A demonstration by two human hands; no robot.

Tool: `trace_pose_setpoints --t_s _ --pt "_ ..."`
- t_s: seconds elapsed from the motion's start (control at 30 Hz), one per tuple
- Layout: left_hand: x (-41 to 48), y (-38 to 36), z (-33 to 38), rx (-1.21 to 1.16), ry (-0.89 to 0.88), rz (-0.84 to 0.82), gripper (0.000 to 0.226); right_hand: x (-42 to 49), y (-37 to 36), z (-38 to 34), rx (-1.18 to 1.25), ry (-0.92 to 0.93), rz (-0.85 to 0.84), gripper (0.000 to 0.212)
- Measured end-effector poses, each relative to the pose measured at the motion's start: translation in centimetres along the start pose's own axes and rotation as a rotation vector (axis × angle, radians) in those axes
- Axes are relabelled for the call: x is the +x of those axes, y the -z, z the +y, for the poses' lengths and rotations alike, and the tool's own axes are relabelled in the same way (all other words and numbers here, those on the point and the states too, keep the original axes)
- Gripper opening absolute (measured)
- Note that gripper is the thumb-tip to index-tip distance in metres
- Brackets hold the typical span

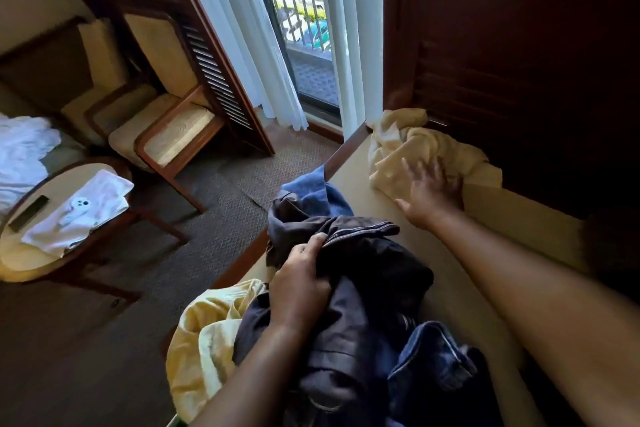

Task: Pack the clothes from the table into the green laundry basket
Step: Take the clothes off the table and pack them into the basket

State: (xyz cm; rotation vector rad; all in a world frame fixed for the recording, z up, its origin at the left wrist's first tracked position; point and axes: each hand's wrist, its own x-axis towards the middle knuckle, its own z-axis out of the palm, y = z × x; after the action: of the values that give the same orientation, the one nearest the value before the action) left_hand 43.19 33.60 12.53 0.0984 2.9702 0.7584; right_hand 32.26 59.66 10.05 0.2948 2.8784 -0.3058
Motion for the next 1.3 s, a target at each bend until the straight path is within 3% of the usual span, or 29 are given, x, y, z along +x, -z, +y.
trace_pose_setpoints --t_s 0.1,0.23,0.33,0.37,0.43,0.47,0.57,0.6,0.63,0.7,0.77,0.8,0.87,0.97,1.03,1.13,1.23,1.3 --pt "0.5 -0.7 -0.4 0.011 0.027 0.029 0.072 1.0 -1.0 0.8 -0.055 0.033 0.084 0.079" --pt "1.1 -1.4 -0.9 -0.026 0.071 0.063 0.068 0.8 -0.5 -0.1 -0.189 0.098 0.086 0.038" --pt "1.3 -1.6 -1.1 -0.026 0.077 0.059 0.067 1.7 -0.5 -0.2 -0.255 0.25 0.284 0.043" --pt "1.3 -1.6 -1.2 -0.023 0.074 0.054 0.068 2.1 -0.4 0.2 -0.251 0.274 0.298 0.06" --pt "1.2 -1.7 -1.3 -0.016 0.062 0.048 0.069 2.9 -0.4 1.3 -0.154 0.181 0.114 0.095" --pt "1.2 -1.6 -1.3 -0.013 0.061 0.041 0.069 3.0 -0.3 1.5 -0.081 0.116 0.044 0.094" --pt "1.2 -1.6 -1.1 -0.003 0.066 0.028 0.069 2.4 0.6 0.9 -0.116 0.1 0.103 0.033" --pt "1.2 -1.5 -1.0 0.004 0.071 0.023 0.07 2.0 1.7 0.4 -0.146 0.122 0.029 0.02" --pt "1.2 -1.5 -1.0 0.01 0.07 0.019 0.07 1.7 2.6 -0.1 -0.154 0.14 -0.1 0.017" --pt "1.3 -1.5 -0.9 0.031 0.069 0.002 0.069 1.2 3.3 -0.4 -0.08 0.149 -0.285 0.032" --pt "1.2 -1.3 -0.9 0.04 0.078 -0.037 0.066 -0.1 2.2 0.2 -0.058 0.12 -0.145 0.052" --pt "1.1 -1.1 -0.8 0.023 0.094 -0.067 0.067 -1.0 1.0 0.7 -0.079 0.074 -0.105 0.073" --pt "0.8 -0.8 -0.7 -0.078 0.144 -0.158 0.083 -3.0 -2.0 1.6 -0.041 0.028 -0.141 0.094" --pt "0.1 -0.7 -1.2 -0.285 0.129 -0.28 0.094 -6.4 -4.1 2.0 -0.002 0.042 -0.107 0.076" --pt "-0.7 -0.3 -1.4 -0.226 0.085 -0.287 0.097 -8.4 -4.3 1.5 -0.043 0.086 0.028 0.061" --pt "-2.0 1.4 -0.6 -0.138 0.031 -0.129 0.092 -10.3 -3.6 1.0 0.039 0.092 0.09 0.039" --pt "-3.4 3.9 -0.3 -0.328 -0.057 0.042 0.08 -12.2 -1.9 0.6 0.398 0.086 0.18 0.035" --pt "-4.7 5.4 -0.4 -0.496 -0.072 0.159 0.068 -13.8 0.0 -0.4 0.504 0.128 0.306 0.034"
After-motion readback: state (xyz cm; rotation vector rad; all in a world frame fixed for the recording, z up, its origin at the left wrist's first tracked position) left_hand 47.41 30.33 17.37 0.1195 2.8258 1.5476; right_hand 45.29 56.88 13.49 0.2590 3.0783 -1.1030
